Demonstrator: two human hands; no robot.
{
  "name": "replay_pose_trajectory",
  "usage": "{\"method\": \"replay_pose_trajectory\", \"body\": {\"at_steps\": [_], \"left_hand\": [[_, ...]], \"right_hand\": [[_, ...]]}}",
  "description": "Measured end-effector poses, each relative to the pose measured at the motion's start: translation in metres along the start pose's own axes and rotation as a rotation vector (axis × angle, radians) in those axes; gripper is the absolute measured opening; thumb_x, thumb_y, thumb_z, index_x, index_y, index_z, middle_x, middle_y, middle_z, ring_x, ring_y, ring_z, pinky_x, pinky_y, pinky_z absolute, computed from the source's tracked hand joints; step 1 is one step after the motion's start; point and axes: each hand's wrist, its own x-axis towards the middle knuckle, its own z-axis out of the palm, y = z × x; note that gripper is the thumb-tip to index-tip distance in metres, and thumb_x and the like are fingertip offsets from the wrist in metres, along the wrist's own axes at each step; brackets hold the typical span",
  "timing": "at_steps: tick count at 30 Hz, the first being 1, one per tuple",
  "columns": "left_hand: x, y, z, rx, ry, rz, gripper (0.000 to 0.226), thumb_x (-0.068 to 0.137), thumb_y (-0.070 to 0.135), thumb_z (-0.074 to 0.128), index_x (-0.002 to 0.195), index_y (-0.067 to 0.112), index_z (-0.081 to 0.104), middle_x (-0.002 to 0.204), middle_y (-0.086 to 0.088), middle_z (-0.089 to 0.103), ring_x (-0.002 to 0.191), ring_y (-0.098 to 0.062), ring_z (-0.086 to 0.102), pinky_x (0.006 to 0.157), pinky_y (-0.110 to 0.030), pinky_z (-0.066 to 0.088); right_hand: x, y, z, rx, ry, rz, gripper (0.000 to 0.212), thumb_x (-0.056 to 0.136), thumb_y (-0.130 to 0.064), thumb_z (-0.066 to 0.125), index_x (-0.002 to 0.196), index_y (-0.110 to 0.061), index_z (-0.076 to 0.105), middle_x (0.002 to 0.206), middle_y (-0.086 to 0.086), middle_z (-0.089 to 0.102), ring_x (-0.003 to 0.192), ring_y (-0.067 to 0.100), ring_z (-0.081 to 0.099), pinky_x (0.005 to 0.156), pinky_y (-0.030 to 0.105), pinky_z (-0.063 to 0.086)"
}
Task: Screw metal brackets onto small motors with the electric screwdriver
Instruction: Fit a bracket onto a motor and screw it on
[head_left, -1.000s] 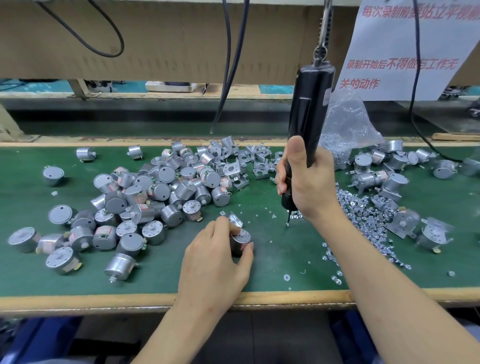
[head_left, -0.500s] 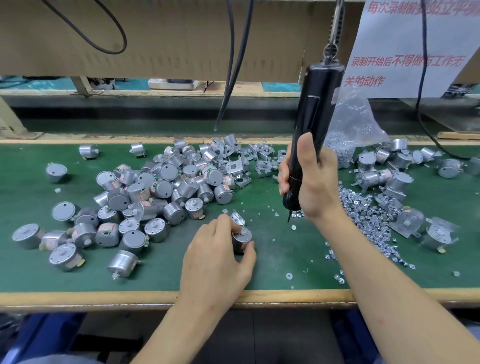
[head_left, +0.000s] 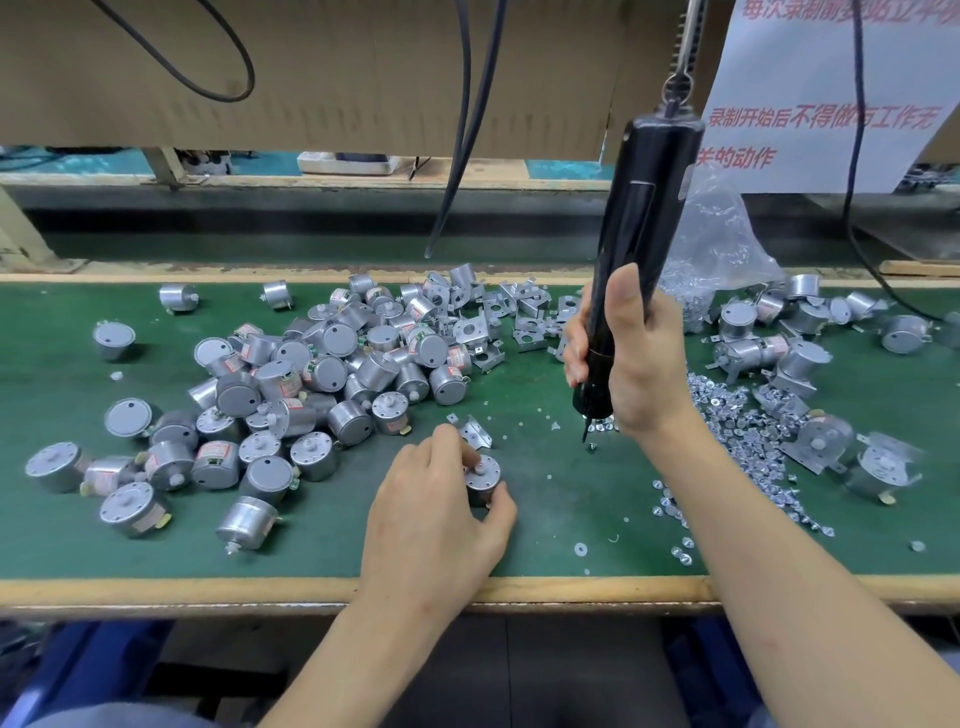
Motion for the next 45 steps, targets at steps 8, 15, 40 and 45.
{"method": "replay_pose_trajectory", "body": {"at_steps": [8,15,40,45], "left_hand": [[0.0002,-0.0012,0.0005,-0.015,-0.01,0.001,0.032,0.077,0.03,0.073,0.084,0.022,0.042,0.078,0.013,0.05,0.075,-0.015,0.047,0.064,-0.025,0.028],[0.0011,-0.0027,0.0015,-0.018,-0.049,0.034,0.033,0.083,0.035,0.072,0.088,0.025,0.041,0.088,0.01,0.056,0.084,-0.017,0.053,0.067,-0.028,0.035],[0.0006,-0.0043,0.0044,-0.005,-0.024,0.027,0.036,0.08,0.049,0.073,0.09,0.025,0.047,0.085,0.011,0.056,0.084,-0.016,0.055,0.069,-0.028,0.036],[-0.0009,-0.0035,0.0036,0.012,-0.018,0.047,0.034,0.081,0.049,0.069,0.091,0.025,0.048,0.084,0.011,0.055,0.082,-0.016,0.054,0.068,-0.026,0.034]], "right_hand": [[-0.0007,-0.0066,-0.0069,-0.01,0.026,-0.006,0.074,0.065,-0.09,0.064,0.067,-0.018,0.048,0.05,-0.001,0.049,0.038,0.019,0.045,0.045,0.028,0.04],[-0.0031,-0.0069,-0.0057,-0.039,0.016,-0.01,0.068,0.067,-0.092,0.058,0.056,-0.024,0.054,0.048,-0.003,0.049,0.037,0.019,0.046,0.045,0.028,0.041],[-0.0062,-0.0026,-0.0061,-0.045,0.024,-0.011,0.065,0.07,-0.091,0.058,0.06,-0.026,0.054,0.05,-0.003,0.05,0.037,0.018,0.047,0.044,0.027,0.041],[-0.006,-0.0019,-0.0065,-0.055,0.039,-0.011,0.065,0.069,-0.092,0.057,0.061,-0.027,0.055,0.05,-0.004,0.051,0.038,0.018,0.047,0.044,0.028,0.042]]}}
